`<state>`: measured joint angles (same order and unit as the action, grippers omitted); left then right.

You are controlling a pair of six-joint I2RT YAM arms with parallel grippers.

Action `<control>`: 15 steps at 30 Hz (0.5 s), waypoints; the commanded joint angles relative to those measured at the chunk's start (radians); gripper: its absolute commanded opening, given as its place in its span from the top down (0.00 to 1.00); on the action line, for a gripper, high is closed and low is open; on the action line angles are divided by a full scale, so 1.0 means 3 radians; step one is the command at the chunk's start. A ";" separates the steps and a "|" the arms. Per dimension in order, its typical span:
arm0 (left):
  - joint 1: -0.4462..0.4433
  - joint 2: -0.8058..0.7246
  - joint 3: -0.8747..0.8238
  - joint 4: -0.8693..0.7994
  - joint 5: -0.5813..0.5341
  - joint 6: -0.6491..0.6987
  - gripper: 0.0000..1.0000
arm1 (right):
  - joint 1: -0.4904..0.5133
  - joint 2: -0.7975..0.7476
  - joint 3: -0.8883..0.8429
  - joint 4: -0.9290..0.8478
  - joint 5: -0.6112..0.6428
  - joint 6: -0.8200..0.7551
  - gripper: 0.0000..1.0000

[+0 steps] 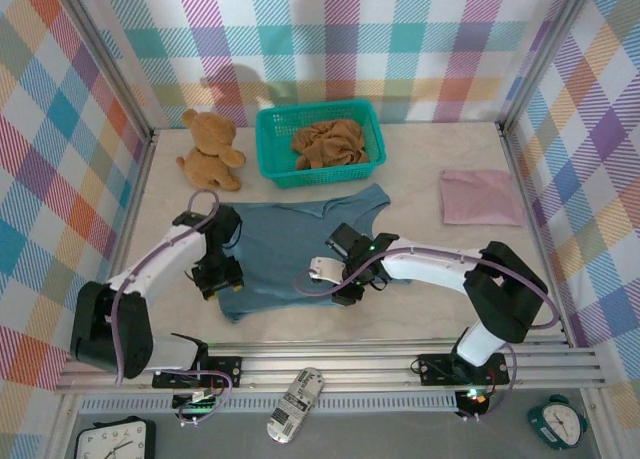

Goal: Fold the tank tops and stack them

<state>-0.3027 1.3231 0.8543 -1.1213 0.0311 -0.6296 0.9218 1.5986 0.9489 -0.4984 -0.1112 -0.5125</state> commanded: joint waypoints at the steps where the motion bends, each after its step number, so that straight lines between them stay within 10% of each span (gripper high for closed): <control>1: -0.0131 -0.0134 -0.0301 0.0107 0.0233 -0.0502 0.54 | 0.0068 -0.0068 -0.0078 -0.0038 -0.0022 -0.0056 0.62; 15: -0.0354 -0.0159 -0.0751 0.0459 0.0121 -0.0746 0.71 | 0.0167 0.0122 -0.0235 0.0209 0.0043 -0.0330 0.59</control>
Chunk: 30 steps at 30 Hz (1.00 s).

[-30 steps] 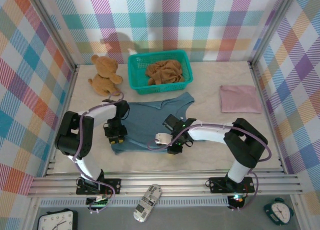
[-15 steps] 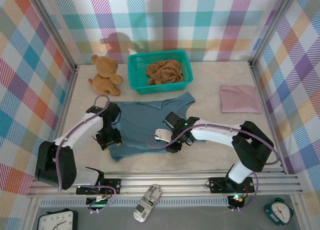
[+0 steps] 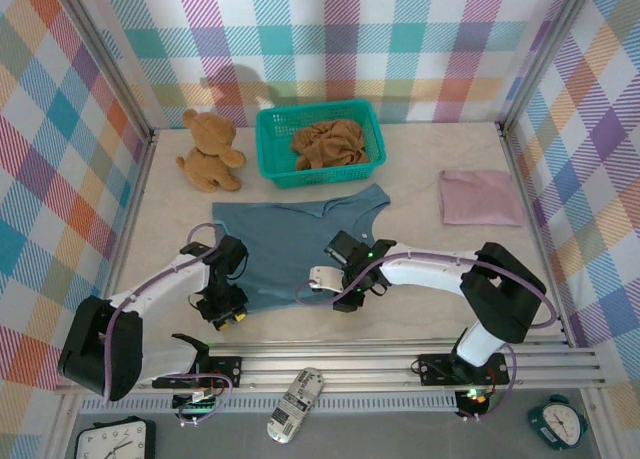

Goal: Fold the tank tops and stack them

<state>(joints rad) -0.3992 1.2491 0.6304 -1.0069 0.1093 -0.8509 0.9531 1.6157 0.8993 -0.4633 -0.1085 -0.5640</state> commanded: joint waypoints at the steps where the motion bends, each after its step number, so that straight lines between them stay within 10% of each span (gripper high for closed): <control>1: -0.0035 0.0117 0.0031 0.0086 -0.0202 0.0001 0.72 | 0.0079 0.0082 -0.0090 0.0118 0.0088 -0.0187 0.58; 10: -0.0029 0.0173 0.0291 -0.0115 -0.0471 0.0162 1.00 | 0.0139 0.0195 -0.0184 0.0291 0.0318 -0.0203 0.64; 17: -0.0024 -0.0174 0.0728 -0.0794 -0.0687 0.0256 1.00 | 0.0122 -0.0014 -0.0077 0.0151 0.0292 0.0059 0.89; 30: 0.0211 -0.0352 0.1089 -0.1143 -0.1008 0.0559 1.00 | -0.0428 -0.0373 0.0234 -0.0615 -0.0919 0.0413 0.93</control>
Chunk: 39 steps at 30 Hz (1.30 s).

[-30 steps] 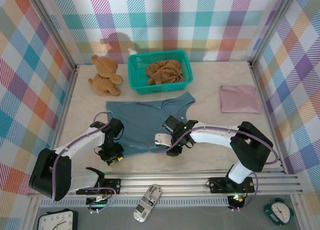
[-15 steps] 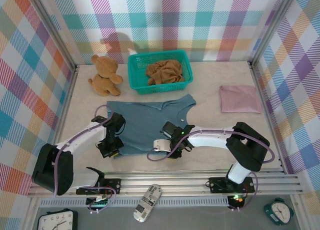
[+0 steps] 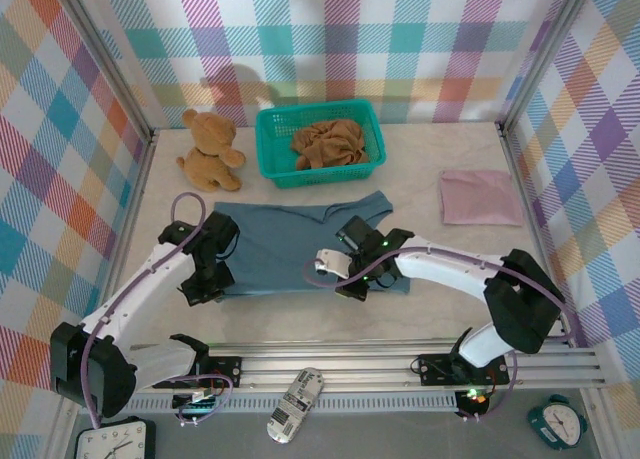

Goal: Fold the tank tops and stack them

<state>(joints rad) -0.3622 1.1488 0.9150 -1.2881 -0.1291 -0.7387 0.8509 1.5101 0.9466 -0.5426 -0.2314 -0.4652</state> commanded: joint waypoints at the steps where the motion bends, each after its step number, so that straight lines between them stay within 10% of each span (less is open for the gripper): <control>1: 0.0122 0.0003 0.0167 -0.0181 -0.0214 0.0241 1.00 | -0.0111 0.0013 0.0107 -0.0407 -0.0581 0.0062 0.93; 26: 0.0594 0.1485 0.0740 0.0515 0.0093 0.1148 0.86 | -0.0847 0.1298 0.1085 -0.0615 -0.1156 0.0132 0.90; 39: 0.0593 0.1089 0.0533 0.0146 0.0487 0.1004 1.00 | -0.0795 0.1117 0.0868 -0.0821 -0.1579 0.0086 0.92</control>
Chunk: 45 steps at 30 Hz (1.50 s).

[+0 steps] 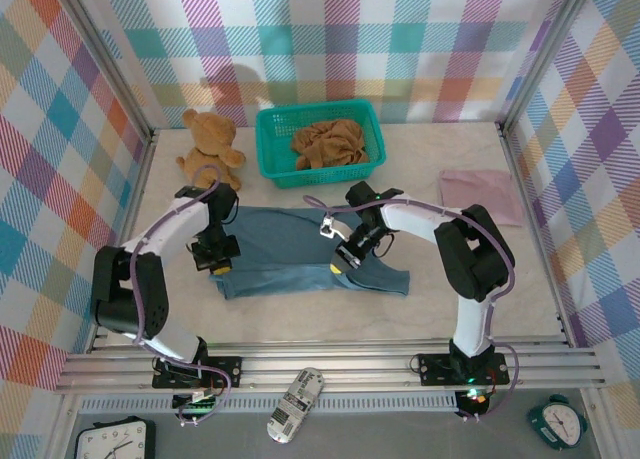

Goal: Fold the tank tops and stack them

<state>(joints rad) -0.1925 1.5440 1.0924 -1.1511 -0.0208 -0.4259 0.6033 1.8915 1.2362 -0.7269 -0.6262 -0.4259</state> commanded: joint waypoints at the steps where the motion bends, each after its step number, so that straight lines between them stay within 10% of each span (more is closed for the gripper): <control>1: 0.0027 -0.0296 -0.0078 -0.0355 0.0139 -0.0060 1.00 | 0.0034 -0.0204 -0.0146 -0.0220 -0.0298 -0.0032 0.92; 17: 0.0013 -0.1672 -0.1081 -0.0491 0.0938 -0.0911 1.00 | 0.0218 -0.0616 -0.0469 -0.0645 -0.0590 0.0037 0.93; 45: 0.0317 -0.0221 -0.0636 0.0252 0.0164 -0.0433 0.82 | 0.0071 0.0378 0.0179 -0.0281 0.0009 0.0241 0.88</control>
<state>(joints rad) -0.1078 1.4517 0.8768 -1.0832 0.0563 -0.5842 0.6285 1.9907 1.2556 -0.8200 -0.6460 -0.3717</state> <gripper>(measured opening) 0.168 0.115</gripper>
